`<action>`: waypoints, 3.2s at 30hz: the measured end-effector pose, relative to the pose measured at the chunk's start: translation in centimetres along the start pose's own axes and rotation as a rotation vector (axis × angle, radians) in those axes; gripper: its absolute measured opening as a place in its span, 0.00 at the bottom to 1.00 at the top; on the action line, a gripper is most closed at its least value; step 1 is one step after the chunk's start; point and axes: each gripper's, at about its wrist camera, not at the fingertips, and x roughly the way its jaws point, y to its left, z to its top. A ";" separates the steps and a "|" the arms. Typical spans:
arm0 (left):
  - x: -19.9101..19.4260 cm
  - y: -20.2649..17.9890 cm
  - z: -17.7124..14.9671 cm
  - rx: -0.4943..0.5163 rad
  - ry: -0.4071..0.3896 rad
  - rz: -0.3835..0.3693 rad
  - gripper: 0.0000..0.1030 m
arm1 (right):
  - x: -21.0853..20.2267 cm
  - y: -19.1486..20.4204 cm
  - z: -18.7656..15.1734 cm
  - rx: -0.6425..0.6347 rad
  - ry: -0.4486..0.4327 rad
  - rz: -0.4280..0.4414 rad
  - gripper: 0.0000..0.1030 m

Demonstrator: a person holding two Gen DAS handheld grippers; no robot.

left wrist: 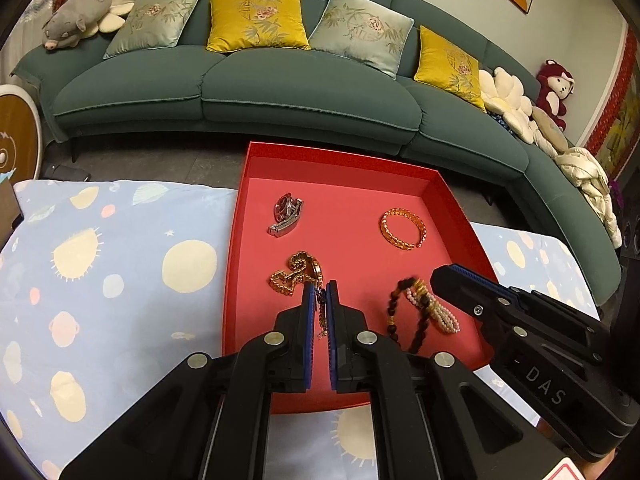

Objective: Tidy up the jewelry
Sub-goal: 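Carry the earring and bead bracelet into the red tray and open both tools, then lift both open tools away from the red tray, then grasp the silver ring with the right tool while the left tool grasps the silver pendant earring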

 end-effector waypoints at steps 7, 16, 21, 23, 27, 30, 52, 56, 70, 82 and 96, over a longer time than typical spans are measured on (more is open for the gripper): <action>-1.6 0.9 0.4 -0.052 -0.029 0.002 0.41 | -2.4 -0.3 0.2 0.024 -0.063 0.010 0.23; -10.8 0.3 -0.6 -0.040 -0.113 0.011 0.42 | -13.0 0.5 -1.8 -0.008 -0.143 0.020 0.35; -15.6 -0.2 -4.4 -0.021 -0.142 0.041 0.49 | -18.0 1.5 -6.2 -0.059 -0.149 -0.014 0.35; -16.3 -0.4 -6.2 0.003 -0.130 0.076 0.52 | -18.8 1.7 -8.3 -0.070 -0.137 -0.033 0.35; -16.5 -0.7 -9.7 0.027 -0.087 0.110 0.52 | -19.1 1.7 -12.0 -0.048 -0.110 -0.047 0.35; -16.1 0.0 -11.8 0.012 -0.044 0.092 0.52 | -18.1 1.9 -14.3 -0.029 -0.056 -0.043 0.35; -13.5 4.0 -14.7 -0.045 0.037 0.129 0.53 | -10.9 4.8 -20.8 -0.069 0.160 -0.038 0.35; -13.2 3.7 -14.7 -0.040 0.038 0.121 0.53 | -10.1 5.2 -21.2 -0.099 0.175 -0.050 0.35; -12.7 3.5 -14.6 -0.039 0.039 0.110 0.53 | -8.7 6.3 -21.6 -0.196 0.161 -0.115 0.20; -10.4 0.0 -14.3 0.013 0.080 0.042 0.53 | -11.4 4.9 -20.1 -0.122 0.099 -0.099 0.19; -3.9 -7.3 -14.5 0.118 0.140 -0.026 0.53 | -15.0 -0.9 -17.6 0.055 0.010 -0.164 0.19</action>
